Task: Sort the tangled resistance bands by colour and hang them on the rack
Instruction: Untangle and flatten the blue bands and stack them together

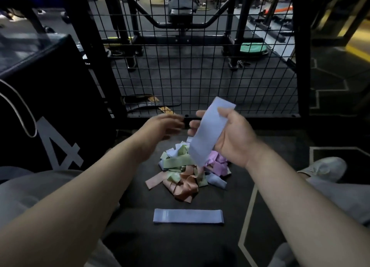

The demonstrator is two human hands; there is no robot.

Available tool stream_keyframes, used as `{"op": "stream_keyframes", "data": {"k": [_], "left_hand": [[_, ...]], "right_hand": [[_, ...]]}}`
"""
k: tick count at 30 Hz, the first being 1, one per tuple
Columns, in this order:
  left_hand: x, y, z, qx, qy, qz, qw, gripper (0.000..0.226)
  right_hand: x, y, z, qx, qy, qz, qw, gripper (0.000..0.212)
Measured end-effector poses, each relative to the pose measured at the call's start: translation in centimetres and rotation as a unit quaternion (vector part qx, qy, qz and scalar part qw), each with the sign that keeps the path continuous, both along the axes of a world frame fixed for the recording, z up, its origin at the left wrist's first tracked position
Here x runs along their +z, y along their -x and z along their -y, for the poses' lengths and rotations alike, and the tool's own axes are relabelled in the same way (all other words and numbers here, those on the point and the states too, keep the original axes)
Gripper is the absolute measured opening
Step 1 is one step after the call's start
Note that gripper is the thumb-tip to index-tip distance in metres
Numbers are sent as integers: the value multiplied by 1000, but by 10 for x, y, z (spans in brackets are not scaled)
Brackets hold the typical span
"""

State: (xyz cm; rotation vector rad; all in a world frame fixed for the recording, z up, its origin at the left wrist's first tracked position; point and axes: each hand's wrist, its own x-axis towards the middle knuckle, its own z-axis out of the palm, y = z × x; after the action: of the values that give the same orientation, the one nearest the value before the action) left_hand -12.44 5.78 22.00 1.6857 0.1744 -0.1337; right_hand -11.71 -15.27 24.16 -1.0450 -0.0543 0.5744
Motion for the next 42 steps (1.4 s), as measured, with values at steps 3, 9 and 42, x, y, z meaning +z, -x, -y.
{"op": "stream_keyframes", "data": {"k": [3, 9, 42], "left_hand": [[20, -1, 21, -71, 99, 7, 993, 35], [18, 0, 37, -101, 37, 17, 994, 22], [-30, 38, -70, -112, 82, 64, 988, 31]], "right_hand": [[-4, 4, -6, 53, 106, 46, 992, 48], [-9, 11, -14, 100, 191, 52, 975, 33], [-74, -34, 58, -259, 529, 230, 774, 24]]}}
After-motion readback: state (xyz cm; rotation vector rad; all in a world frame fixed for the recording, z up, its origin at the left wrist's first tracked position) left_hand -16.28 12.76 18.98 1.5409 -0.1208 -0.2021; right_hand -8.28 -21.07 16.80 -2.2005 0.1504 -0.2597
